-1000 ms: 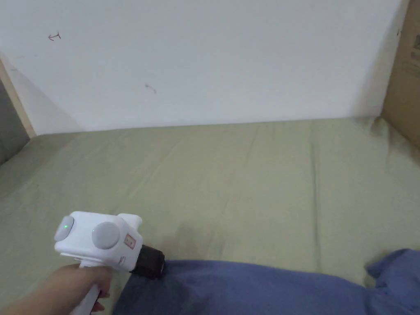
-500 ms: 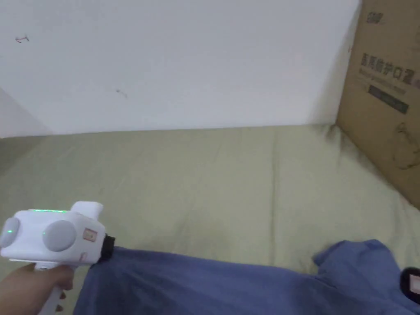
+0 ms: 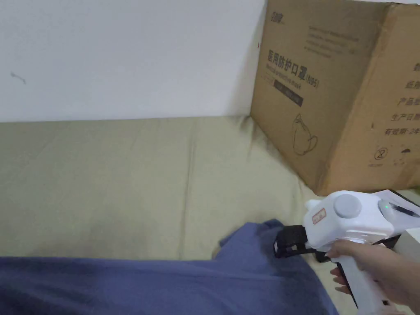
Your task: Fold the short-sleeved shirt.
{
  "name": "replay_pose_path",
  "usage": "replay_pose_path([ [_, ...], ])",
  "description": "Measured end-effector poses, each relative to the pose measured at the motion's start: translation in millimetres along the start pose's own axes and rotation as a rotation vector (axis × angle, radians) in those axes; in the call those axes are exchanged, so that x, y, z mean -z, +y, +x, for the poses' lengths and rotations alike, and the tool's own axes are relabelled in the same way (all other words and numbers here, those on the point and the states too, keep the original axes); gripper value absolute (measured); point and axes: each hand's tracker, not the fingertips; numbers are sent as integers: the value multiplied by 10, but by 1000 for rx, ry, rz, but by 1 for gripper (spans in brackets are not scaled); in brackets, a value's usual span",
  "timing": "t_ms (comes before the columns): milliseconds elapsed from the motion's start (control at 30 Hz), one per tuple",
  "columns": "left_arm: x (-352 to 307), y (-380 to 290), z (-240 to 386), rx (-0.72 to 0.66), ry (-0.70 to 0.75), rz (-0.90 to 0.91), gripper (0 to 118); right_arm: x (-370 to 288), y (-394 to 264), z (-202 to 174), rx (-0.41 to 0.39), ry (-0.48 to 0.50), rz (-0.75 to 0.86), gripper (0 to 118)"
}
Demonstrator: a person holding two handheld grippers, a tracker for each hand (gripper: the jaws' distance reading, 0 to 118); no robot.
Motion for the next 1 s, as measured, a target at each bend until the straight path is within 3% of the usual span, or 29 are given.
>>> replay_pose_path([
  [67,57,-40,12,22,7,-15,1,97,34,-102,-18,-8,-10,99],
  [167,181,-103,32,66,26,-52,1,159,21,-253,-172,-127,-77,91],
  [233,225,-143,25,65,31,-65,1,76,1,-300,-151,-139,-56,89],
  [267,235,-153,32,62,31,-70,1,21,-7,-329,-143,-141,-48,76],
  [300,232,-169,26,50,30,-71,1,-46,-25,-371,-149,-140,-38,55],
  [333,222,-176,21,38,27,-73,1,-87,-35,-397,-166,-128,-32,11],
  [367,197,-184,15,29,21,-76,1,-100,-72,-462,-180,-50,-47,0],
  [400,158,-185,30,27,26,-78,1,-159,-96,-480,-186,-104,-30,0],
  [467,31,-179,1,22,30,-77,1,-267,-168,-505,-187,-59,-35,0],
  [533,-181,-149,-69,-8,16,-59,1,-531,-227,-458,-181,-80,63,0],
  [667,-914,-126,-162,-36,-11,37,1,-1396,-448,-367,-165,17,270,0],
  [867,-2276,-78,-364,-78,-99,177,1,-2823,-789,-332,-160,127,424,0],
  [1000,-3073,111,-509,-69,-77,296,1,-3701,-956,-478,-229,151,540,0],
])
